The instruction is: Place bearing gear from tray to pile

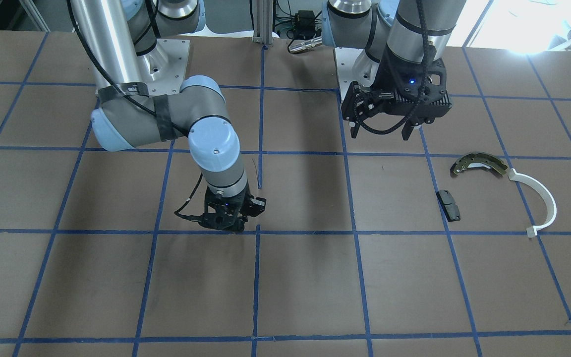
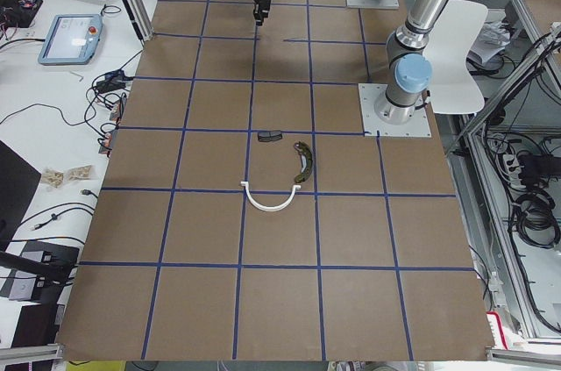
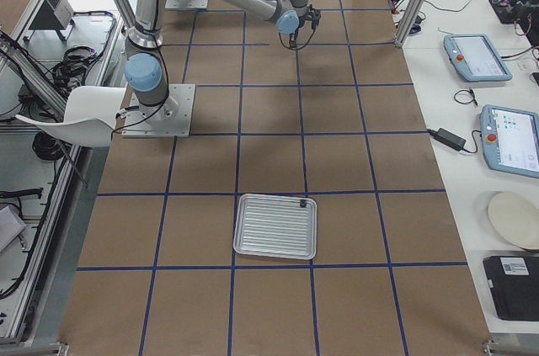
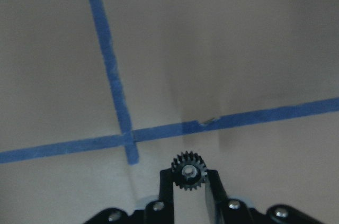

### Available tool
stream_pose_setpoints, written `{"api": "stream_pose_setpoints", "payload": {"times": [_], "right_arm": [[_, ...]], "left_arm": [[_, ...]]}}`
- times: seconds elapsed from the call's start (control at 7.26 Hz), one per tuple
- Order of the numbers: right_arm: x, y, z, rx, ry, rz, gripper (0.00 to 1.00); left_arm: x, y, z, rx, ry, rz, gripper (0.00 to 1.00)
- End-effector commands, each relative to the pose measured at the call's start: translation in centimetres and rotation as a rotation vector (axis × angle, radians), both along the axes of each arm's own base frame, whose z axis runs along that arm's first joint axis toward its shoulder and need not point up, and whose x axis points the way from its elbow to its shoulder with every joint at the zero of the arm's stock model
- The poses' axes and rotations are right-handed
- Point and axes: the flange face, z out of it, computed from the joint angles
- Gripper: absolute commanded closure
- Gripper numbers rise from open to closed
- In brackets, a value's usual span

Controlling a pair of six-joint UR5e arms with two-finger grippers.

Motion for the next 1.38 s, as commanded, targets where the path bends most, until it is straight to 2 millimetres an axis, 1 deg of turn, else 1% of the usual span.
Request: {"api": "stream_pose_setpoints", "payload": {"times": [0.0,0.14,0.28,0.41,0.55,0.69,0.83,0.96,1.1,1.24], "right_arm": [[2.8,0.7,-2.4,-0.002,-0.01,0.015,1.0],[2.9,0.0,-1.3,-0.02,-0.01,0.016,0.47],[3.0,-1.1,0.0,-0.044,-0.017,0.018,0.0],[2.3,-2.4,1.4,-0.063,-0.007,0.047,0.0],[-0.5,-4.3,4.6,-0.063,-0.001,0.017,0.0],[-8.4,-6.8,8.8,0.001,0.012,-0.015,0.0],[-16.2,-7.0,12.9,0.032,0.021,0.027,0.04],[-23.9,-6.9,15.4,0.022,0.045,0.055,0.04],[-32.0,-6.7,17.0,0.021,0.093,0.065,0.04],[-38.2,-5.8,17.9,0.011,0.101,0.128,0.04]], "left_arm": [[0.0,-0.2,0.1,-0.017,-0.001,0.001,0.0],[0.0,-0.2,0.2,-0.02,-0.001,0.001,0.0],[0.0,-0.2,0.2,-0.02,-0.001,0.001,0.0],[0.0,-0.2,0.2,-0.023,0.0,0.001,0.0],[-0.1,-0.1,0.2,-0.022,-0.005,0.0,0.0],[-0.3,-0.1,-0.1,-0.016,-0.001,0.004,0.0],[-0.6,-0.8,-0.5,-0.006,0.007,0.038,0.0],[-1.0,-1.1,-1.3,0.008,0.016,0.099,0.0],[-2.1,-0.9,-1.8,0.019,0.015,0.084,0.0],[-3.7,-0.9,-2.8,0.038,0.017,0.09,0.0]]}}
